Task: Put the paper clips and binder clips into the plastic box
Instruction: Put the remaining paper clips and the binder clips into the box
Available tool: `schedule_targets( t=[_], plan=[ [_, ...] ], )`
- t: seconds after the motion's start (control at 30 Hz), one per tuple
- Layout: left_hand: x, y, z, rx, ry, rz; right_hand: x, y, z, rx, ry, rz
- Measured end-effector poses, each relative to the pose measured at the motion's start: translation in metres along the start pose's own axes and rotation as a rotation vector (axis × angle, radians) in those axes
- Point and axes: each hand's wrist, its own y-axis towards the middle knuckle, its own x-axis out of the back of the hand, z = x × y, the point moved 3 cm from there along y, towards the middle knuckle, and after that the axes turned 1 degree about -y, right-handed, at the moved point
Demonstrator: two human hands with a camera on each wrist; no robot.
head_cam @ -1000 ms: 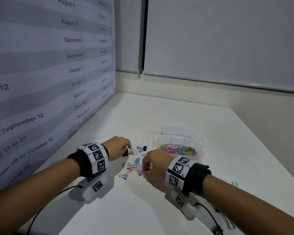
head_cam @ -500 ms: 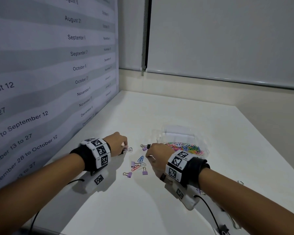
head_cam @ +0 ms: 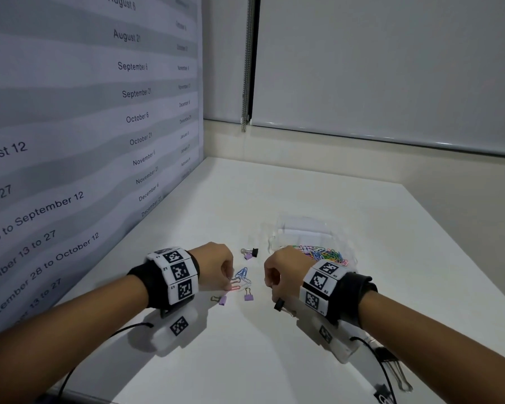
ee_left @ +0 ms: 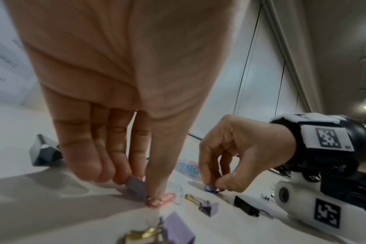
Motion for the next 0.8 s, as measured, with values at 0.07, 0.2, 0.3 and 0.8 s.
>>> schedule_targets(
  t=[0.07,0.2,0.3,0.8],
  plan=[
    [0.004,-0.002,0.001,0.002,-0.014,-0.008,0.002,-0.004,-0.003,0.014,0.012,-0.024],
    [0.017,-0.002,0.007,0.021,0.017,-0.052,0.022,-0.015,-0.018,-0.017,0.08,-0.2],
    [0.018,0.0,0.014,0.07,0.076,-0.071,0.036,-0.018,-0.037,-0.084,0.105,-0.313],
    [-0.006,-0.006,-0.008,0.011,0.077,0.045,0.009,0.013,0.024,0.134,0.028,-0.092]
  ],
)
